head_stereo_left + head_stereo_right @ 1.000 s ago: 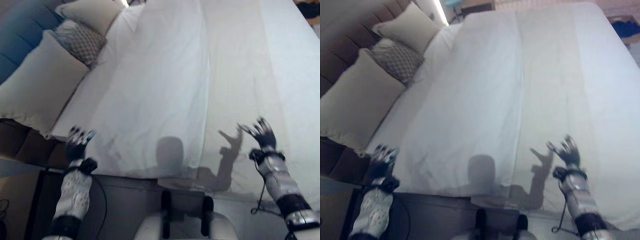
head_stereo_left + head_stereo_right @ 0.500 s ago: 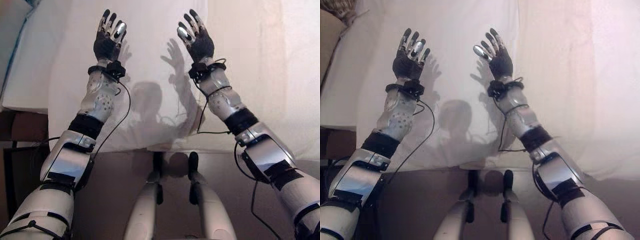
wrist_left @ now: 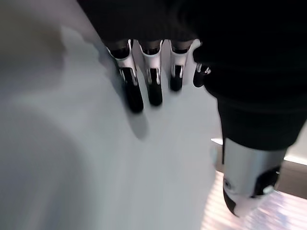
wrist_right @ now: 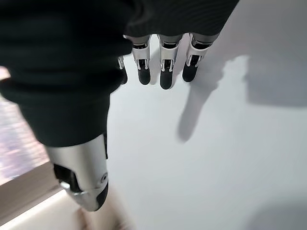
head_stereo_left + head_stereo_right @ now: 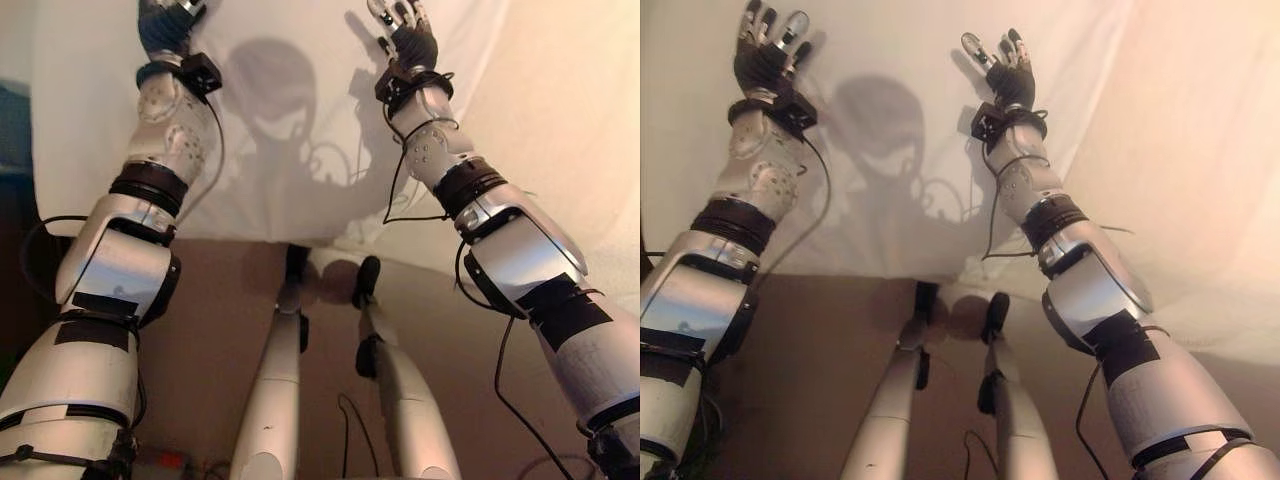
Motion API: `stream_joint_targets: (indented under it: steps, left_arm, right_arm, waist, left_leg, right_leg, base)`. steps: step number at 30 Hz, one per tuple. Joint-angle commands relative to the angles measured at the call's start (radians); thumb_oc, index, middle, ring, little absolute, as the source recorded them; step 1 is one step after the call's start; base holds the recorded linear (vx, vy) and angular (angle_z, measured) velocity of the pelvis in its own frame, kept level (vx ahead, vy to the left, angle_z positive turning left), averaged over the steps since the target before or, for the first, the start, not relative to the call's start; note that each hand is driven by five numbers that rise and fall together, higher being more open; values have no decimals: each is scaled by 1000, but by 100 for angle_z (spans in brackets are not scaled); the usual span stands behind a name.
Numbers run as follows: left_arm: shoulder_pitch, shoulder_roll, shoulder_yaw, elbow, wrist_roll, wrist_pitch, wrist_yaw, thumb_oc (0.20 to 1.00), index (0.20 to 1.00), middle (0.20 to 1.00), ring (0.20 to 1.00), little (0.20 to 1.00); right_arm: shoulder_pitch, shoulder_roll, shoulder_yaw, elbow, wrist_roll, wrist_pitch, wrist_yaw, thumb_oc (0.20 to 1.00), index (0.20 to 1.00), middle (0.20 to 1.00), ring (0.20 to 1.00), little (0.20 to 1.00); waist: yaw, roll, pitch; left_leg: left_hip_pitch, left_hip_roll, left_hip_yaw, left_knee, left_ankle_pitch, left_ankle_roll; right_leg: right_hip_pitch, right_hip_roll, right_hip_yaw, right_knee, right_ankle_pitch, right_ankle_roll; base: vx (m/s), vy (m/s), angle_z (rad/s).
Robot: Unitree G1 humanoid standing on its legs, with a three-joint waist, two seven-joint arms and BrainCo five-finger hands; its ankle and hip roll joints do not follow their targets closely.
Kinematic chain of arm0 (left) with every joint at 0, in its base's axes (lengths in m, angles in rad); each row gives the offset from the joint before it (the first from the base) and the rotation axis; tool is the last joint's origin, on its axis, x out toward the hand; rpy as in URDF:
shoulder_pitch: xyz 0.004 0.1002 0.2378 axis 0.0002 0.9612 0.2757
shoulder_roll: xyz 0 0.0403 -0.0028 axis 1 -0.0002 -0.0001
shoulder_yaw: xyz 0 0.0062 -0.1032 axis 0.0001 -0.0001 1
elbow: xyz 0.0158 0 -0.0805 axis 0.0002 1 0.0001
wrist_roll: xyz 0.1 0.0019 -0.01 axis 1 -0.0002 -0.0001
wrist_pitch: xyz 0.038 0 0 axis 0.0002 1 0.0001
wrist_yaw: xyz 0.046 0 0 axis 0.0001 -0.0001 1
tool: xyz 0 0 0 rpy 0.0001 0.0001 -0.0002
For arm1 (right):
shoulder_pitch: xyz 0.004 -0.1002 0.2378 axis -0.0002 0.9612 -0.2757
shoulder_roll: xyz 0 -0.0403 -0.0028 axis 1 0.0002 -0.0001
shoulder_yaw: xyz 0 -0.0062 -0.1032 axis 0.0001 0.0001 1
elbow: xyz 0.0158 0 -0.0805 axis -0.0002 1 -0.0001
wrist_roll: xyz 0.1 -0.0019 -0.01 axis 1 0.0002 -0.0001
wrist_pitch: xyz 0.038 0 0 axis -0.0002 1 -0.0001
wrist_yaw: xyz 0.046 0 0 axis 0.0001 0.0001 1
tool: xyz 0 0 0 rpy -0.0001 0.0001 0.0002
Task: Make the bed
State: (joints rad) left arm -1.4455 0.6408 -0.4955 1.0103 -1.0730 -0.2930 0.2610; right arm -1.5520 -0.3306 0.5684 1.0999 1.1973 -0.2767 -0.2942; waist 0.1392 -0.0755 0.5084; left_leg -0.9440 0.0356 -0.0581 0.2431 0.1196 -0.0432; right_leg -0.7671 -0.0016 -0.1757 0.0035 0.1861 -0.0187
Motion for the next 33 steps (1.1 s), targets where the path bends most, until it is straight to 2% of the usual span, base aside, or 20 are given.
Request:
stream_joint_targets:
  steps: [1,8,11,14,15,20,22,24,25,26,27,29,30,32,33]
  left_arm:
    - [-76,55,-15,56,33,27,10,1000,1000,1000,1000,1000]
    - [-65,58,-21,179,25,87,26,1000,1000,1000,1000,1000]
    - [-32,60,-2,258,32,144,32,1000,1000,1000,1000,1000]
    - [-4,56,28,265,11,153,30,1000,1000,1000,1000,1000]
    - [45,60,70,265,-13,164,25,1000,1000,1000,1000,1000]
    - [159,69,147,253,-12,175,27,1000,1000,1000,1000,1000]
    - [191,76,165,235,5,173,32,1000,1000,1000,1000,1000]
    - [294,71,224,195,9,164,41,1000,1000,1000,1000,1000]
    - [304,68,225,192,10,164,43,1000,1000,1000,1000,1000]
    - [371,70,265,168,14,165,35,1000,1000,1000,1000,1000]
    - [411,69,280,156,14,166,30,1000,1000,1000,1000,1000]
    - [482,76,328,137,7,168,17,1000,1000,1000,1000,1000]
    - [494,74,328,135,7,168,18,1000,1000,1000,1000,1000]
    - [590,74,395,122,9,173,4,1000,1000,1000,1000,1000]
    - [630,72,413,124,12,177,1,1000,1000,1000,1000,1000]
  right_arm:
    - [-37,-49,47,37,-41,73,-3,1000,1000,1000,1000,1000]
    - [-25,-65,109,104,-146,157,-12,1000,1000,1000,1000,1000]
    - [11,-55,117,151,-230,212,-19,1000,1000,1000,1000,1000]
    - [40,-46,107,151,-242,220,-21,1000,1000,1000,1000,1000]
    - [87,-44,70,150,-235,224,-19,1000,1000,1000,1000,1000]
    - [201,-71,-5,164,-239,246,-9,1000,1000,1000,1000,1000]
    - [231,-84,-30,157,-237,243,-10,1000,1000,1000,1000,1000]
    - [331,-93,-92,156,-230,253,3,1000,1000,1000,1000,1000]
    - [339,-91,-90,156,-231,254,3,1000,1000,1000,1000,1000]
    - [419,-99,-139,155,-242,265,25,1000,1000,1000,1000,1000]
    - [463,-99,-158,154,-245,270,29,1000,1000,1000,1000,1000]
    - [562,-87,-206,156,-257,282,52,1000,1000,1000,1000,1000]
    - [572,-85,-205,154,-259,282,52,1000,1000,1000,1000,1000]
    - [703,-65,-264,180,-287,306,78,1000,1000,1000,1000,1000]
    - [752,-60,-281,194,-298,315,86,1000,1000,1000,1000,1000]
  waist:
    - [21,-8,12]
    - [12,12,12]
    - [13,29,12]
    - [11,38,12]
    - [11,47,12]
    - [5,68,12]
    - [2,73,12]
    - [9,88,12]
    - [10,91,12]
    - [11,104,12]
    - [11,110,12]
    - [12,121,12]
    - [12,122,12]
    - [13,138,12]
    - [15,144,12]
  left_leg:
    - [-17,-62,33,74,-154,-33]
    - [-98,-62,21,34,-126,-38]
    - [-111,-69,23,25,-114,-38]
    - [-104,-72,24,19,-109,-38]
    - [-96,-73,25,11,-105,-37]
    - [-44,-84,33,-14,-93,-36]
    - [-46,-89,40,-23,-66,-31]
    - [-12,-95,39,-23,-66,-26]
    - [12,-93,31,-24,-86,-30]
    - [27,-97,39,-31,-61,-25]
    - [75,-97,29,-41,-79,-28]
    - [90,-102,33,-52,-51,-24]
    - [116,-101,25,-55,-71,-28]
    - [145,-105,24,-69,-37,-22]
    - [186,-104,15,-75,-56,-25]
  right_leg:
    - [72,-89,-21,-10,-35,189]
    - [-23,-96,-44,-24,-26,184]
    - [-46,-101,-52,-23,-20,183]
    - [-47,-103,-49,-16,-22,181]
    - [-49,-105,-49,-9,-26,180]
    - [-27,-108,-45,12,-36,177]
    - [-36,-114,-56,19,-26,170]
    - [-10,-117,-55,44,-42,164]
    - [10,-113,-43,48,-58,170]
    - [17,-120,-55,65,-59,160]
    - [51,-118,-41,77,-83,163]
    - [60,-122,-51,87,-80,153]
    - [82,-119,-39,90,-97,159]
    - [102,-124,-48,105,-100,144]
    - [134,-120,-37,114,-125,147]
  base:
    - [-2,39,10]
    - [19,-3,2]
    - [0,0,0]
    - [0,0,0]
    - [0,0,0]
    - [-30,-13,0]
    - [-86,-26,1]
    - [-48,-66,4]
    - [-57,-74,5]
    - [-11,-75,7]
    - [-118,-81,7]
    - [-47,-78,9]
    - [-37,-56,12]
    - [-62,-85,9]
    - [-13,-92,4]
